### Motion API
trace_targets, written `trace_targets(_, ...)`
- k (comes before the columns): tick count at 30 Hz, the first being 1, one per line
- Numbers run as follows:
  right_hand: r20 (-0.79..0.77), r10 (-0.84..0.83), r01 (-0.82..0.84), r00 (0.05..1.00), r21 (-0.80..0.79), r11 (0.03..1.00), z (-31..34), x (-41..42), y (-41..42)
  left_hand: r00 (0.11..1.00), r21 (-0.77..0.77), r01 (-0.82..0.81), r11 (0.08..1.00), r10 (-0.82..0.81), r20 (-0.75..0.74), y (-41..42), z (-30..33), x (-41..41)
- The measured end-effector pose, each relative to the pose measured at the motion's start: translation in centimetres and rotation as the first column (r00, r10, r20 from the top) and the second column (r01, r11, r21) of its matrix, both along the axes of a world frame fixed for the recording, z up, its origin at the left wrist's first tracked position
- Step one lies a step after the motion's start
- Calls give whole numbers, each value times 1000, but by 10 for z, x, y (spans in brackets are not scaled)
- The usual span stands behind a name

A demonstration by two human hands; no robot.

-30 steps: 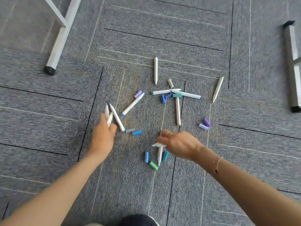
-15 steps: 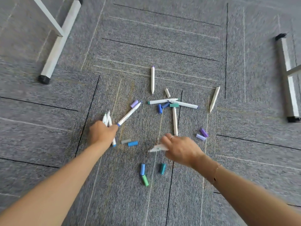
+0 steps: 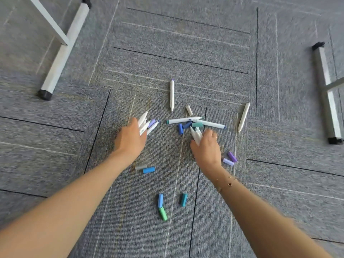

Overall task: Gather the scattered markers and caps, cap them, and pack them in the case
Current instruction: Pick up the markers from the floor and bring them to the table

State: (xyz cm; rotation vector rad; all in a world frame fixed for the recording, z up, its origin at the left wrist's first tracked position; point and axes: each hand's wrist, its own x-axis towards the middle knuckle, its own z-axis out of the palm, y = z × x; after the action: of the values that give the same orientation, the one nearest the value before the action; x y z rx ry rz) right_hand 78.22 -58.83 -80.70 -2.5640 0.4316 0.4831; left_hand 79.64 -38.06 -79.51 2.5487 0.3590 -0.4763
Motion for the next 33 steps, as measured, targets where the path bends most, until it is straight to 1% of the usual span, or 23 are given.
trace_targets(3, -70, 34, -37, 997, -37, 999, -1, -1, -3, 998, 84, 54, 995, -55, 5, -2, -7, -2)
trace_targets(6, -111, 74, -82, 991, -65, 995, 1, -11, -17, 995, 96, 101, 990, -99, -25, 0, -12, -6)
trace_targets(8, -82, 121, -129, 989, -106, 986, 6, -18, -33, 990, 114, 127, 985, -119, -70, 0, -14, -9)
trace_targets(10, -28, 230, -231, 973, -189, 954, 11, -16, -53, 985, 116, 145, 983, -133, -108, 1, -16, -10)
trace_targets(12, 37, 331, -313, 943, -240, 919, 13, -3, -69, 984, 68, 142, 988, -133, -123, 2, -13, -10)
trace_targets(15, 90, 416, -387, 905, -232, 892, 16, 28, -77, 994, -9, 98, 995, -98, -44, 1, 0, 1)
trace_targets(18, 54, 498, -480, 866, -194, 856, 8, 45, -64, 982, -14, 169, 986, -167, 85, -9, 19, 25)
trace_targets(20, 33, 499, -483, 866, -204, 851, -3, 48, -56, 965, -23, 233, 972, -228, 132, -24, 27, 46)
trace_targets(23, 17, 478, -463, 878, -222, 858, -17, 43, -53, 941, -102, 311, 945, -291, 173, -54, 24, 69)
trace_targets(26, 52, 466, -444, 883, -225, 867, -10, 33, -66, 914, -142, 397, 907, -377, 152, -78, 14, 76)
trace_targets(28, 66, 501, -465, 863, -284, 838, -1, 25, -84, 878, -101, 473, 875, -458, 140, -87, 6, 77)
trace_targets(31, 160, 569, -508, 807, -304, 806, 9, 15, -116, 817, -46, 573, 818, -567, 101, -91, -5, 81)
trace_targets(33, 202, 628, -541, 752, -355, 762, 14, 12, -140, 818, -29, 575, 818, -573, 56, -91, -9, 80)
